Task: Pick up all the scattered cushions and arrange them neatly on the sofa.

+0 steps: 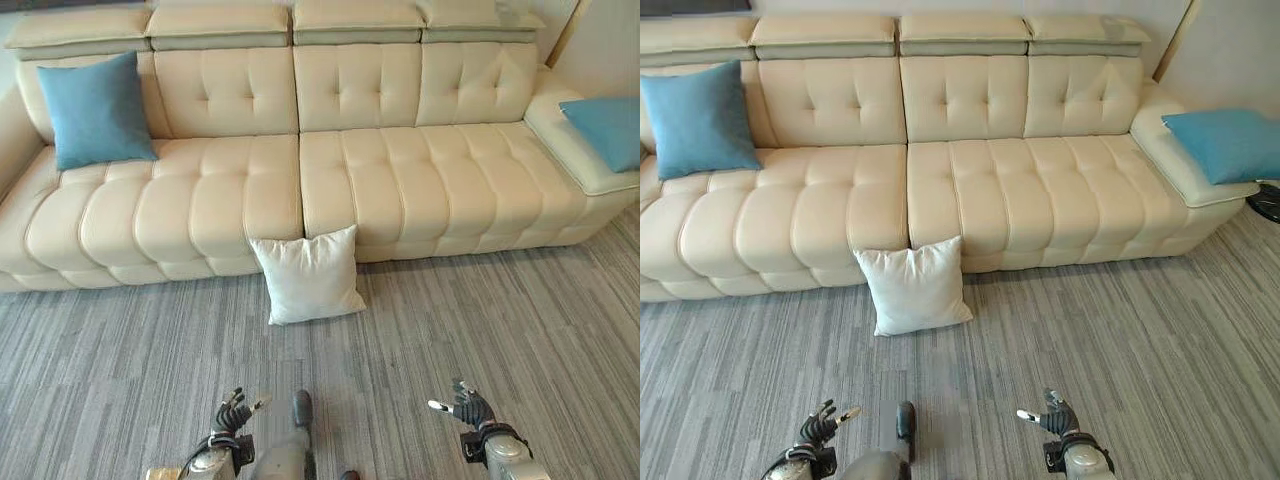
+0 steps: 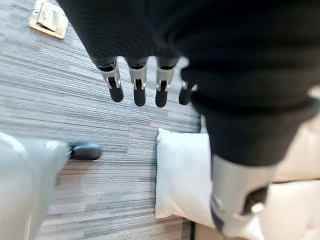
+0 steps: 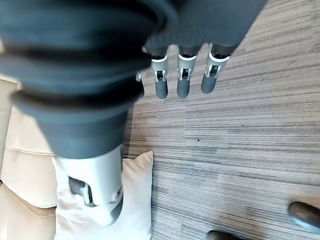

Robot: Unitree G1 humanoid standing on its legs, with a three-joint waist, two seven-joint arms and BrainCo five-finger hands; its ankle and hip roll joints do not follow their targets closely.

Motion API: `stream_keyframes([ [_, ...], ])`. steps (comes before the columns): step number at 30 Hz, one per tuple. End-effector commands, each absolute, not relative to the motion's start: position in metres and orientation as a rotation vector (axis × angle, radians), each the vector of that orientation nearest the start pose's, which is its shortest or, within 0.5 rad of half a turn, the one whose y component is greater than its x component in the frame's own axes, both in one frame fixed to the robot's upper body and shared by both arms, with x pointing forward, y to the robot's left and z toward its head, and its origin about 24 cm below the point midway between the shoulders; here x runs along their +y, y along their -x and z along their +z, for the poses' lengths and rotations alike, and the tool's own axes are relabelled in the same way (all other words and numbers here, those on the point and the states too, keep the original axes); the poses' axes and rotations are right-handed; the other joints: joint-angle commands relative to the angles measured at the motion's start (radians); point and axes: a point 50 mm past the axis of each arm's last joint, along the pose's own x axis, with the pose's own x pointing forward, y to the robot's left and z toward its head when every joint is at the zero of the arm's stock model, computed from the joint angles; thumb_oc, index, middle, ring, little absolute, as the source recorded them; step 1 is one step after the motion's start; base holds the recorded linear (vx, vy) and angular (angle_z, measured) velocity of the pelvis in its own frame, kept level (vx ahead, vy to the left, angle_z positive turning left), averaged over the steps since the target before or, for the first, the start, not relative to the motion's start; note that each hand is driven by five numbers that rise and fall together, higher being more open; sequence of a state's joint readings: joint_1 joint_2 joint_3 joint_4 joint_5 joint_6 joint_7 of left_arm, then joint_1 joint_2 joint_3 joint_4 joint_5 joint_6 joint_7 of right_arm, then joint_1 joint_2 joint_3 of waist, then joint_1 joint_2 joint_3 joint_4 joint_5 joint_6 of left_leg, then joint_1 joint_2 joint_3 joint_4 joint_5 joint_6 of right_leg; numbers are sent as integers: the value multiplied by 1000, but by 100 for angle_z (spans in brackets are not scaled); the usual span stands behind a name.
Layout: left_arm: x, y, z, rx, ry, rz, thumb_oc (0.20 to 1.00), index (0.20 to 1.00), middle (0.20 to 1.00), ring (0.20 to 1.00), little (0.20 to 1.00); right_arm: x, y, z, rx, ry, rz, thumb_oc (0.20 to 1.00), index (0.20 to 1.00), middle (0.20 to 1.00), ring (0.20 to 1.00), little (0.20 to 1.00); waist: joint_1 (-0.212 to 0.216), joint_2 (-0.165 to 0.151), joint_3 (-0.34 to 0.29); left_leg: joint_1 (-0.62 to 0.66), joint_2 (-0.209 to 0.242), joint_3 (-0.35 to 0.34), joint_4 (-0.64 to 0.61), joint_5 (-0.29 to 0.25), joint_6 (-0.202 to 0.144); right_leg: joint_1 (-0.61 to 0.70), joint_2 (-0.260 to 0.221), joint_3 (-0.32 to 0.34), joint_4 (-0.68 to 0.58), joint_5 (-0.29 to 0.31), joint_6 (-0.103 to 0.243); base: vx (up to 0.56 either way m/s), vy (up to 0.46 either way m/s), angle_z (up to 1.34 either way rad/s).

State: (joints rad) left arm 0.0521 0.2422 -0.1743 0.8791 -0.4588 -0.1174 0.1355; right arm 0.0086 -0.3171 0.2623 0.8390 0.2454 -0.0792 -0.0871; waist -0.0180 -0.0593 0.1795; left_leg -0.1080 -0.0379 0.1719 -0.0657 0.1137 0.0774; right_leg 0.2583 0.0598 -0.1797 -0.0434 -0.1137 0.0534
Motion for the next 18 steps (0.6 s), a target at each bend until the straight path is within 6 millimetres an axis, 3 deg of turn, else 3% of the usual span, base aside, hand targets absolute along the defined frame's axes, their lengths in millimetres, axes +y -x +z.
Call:
stream_keyframes([
  [1,234,-174,-108,681,22,292,1000,1000,1000,1000,1000,-217,-181,-108,712,213,-40,1000,1000,1000,1000,1000,36,-23,-15,77,31,-19,-22,-72,-65,-126,-215,20,365,93,89,312,323,-20],
  [3,237,-177,-105,667,16,293,1000,1000,1000,1000,1000,-214,-183,-107,706,216,-32,1000,1000,1000,1000,1000,30,-19,4,122,9,-9,-22,-103,-39,-194,-253,13,537,190,103,260,307,-13],
  [4,237,-177,-104,667,13,291,1000,1000,1000,1000,1000,-214,-182,-108,708,215,-31,1000,1000,1000,1000,1000,25,-14,11,142,5,-6,-22,-117,-33,-219,-264,10,581,202,100,248,276,11],
  [8,238,-183,-100,643,11,288,1000,1000,1000,1000,1000,-214,-181,-109,716,209,-36,1000,1000,1000,1000,1000,15,12,37,190,12,-3,-22,-143,-31,-313,-250,1,587,147,74,202,144,31],
  [10,239,-187,-98,630,11,286,1000,1000,1000,1000,1000,-217,-179,-110,725,211,-53,1000,1000,1000,1000,1000,12,32,57,221,24,-1,-22,-158,-42,-342,-228,-49,433,96,65,227,45,14],
  [11,239,-187,-98,630,11,286,1000,1000,1000,1000,1000,-217,-179,-110,725,211,-53,1000,1000,1000,1000,1000,12,32,58,222,25,-1,-22,-158,-42,-342,-228,-49,432,96,65,220,-29,2],
  [12,239,-189,-97,624,13,286,1000,1000,1000,1000,1000,-218,-180,-109,723,207,-64,1000,1000,1000,1000,1000,11,37,66,241,29,4,-22,-169,-53,-348,-197,-52,251,98,73,222,-68,9],
  [14,240,-191,-95,615,2,284,1000,1000,1000,1000,1000,-221,-179,-110,729,208,-79,1000,1000,1000,1000,1000,8,32,63,255,29,11,-22,-179,-65,-356,-178,-38,69,144,91,286,-103,0],
  [16,241,-192,-94,610,-4,282,1000,1000,1000,1000,1000,-223,-179,-110,731,213,-82,1000,1000,1000,1000,1000,7,28,60,273,31,19,-22,-189,-76,-362,-174,-41,-27,179,108,264,-125,-27],
  [18,242,-193,-92,593,-5,282,1000,1000,1000,1000,1000,-226,-178,-109,731,222,-89,1000,1000,1000,1000,1000,3,32,55,301,32,20,-22,-207,-83,-370,-180,-54,-44,193,116,329,-160,-12],
])
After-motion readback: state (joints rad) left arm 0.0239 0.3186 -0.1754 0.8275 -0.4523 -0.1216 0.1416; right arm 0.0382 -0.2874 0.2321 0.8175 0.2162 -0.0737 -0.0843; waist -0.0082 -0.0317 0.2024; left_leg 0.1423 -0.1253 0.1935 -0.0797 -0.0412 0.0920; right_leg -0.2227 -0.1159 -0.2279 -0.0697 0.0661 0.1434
